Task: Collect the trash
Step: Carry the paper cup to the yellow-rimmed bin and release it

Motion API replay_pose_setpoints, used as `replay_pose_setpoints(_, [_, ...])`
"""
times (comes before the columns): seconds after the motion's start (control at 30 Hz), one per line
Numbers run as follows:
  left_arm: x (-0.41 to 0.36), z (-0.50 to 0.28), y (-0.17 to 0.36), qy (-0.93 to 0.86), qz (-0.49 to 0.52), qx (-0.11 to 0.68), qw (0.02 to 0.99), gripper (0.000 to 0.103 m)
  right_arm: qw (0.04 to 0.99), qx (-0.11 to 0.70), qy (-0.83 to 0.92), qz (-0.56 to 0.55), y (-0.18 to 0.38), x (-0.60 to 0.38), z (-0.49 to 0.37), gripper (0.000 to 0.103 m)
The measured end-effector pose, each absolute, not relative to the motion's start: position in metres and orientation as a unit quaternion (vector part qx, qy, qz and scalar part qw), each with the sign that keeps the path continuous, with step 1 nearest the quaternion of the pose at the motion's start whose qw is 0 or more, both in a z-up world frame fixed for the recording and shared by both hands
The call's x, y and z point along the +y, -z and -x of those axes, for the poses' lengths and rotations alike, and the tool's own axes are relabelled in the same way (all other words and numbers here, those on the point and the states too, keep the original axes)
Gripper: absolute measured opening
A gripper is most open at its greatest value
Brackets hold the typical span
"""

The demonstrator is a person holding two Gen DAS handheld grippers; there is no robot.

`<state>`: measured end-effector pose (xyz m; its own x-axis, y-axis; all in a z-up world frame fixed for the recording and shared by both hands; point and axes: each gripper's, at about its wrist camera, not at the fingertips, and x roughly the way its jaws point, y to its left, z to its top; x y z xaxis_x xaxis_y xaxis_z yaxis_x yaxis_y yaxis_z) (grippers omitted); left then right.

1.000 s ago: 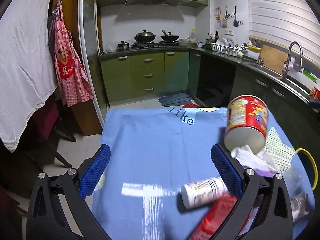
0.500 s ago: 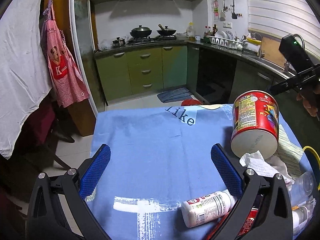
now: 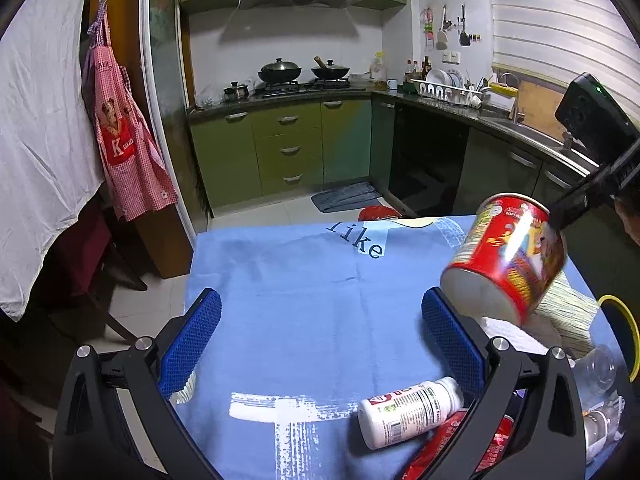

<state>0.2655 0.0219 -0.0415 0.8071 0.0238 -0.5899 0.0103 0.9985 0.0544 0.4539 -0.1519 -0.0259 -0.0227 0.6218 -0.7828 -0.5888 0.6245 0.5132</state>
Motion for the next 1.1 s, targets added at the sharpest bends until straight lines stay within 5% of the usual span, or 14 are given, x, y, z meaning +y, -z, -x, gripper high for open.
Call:
replay_pose_setpoints(0.1, [0.022, -0.261, 0.039, -0.006, -0.028, 0.307, 0.951, 0.099, 0.704, 0.577, -0.414, 0.003, 0.031, -0.133, -0.445, 0.014])
replay_pose_setpoints(0.23, [0.024, -0.256, 0.038, -0.008, -0.027, 0.307, 0.951, 0.099, 0.731, 0.557, -0.395, 0.005, 0.028, -0.116, -0.43, 0.005])
replay_pose_setpoints(0.73, [0.021, -0.229, 0.025, 0.011, -0.024, 0.295, 0.955, 0.099, 0.867, 0.462, -0.168, 0.084, -0.05, -0.204, -0.301, 0.004])
replay_pose_setpoints(1.1, [-0.003, -0.198, 0.011, 0.024, -0.037, 0.285, 0.957, 0.099, 0.777, 0.621, 0.059, 0.078, 0.117, -0.374, -0.26, 0.005])
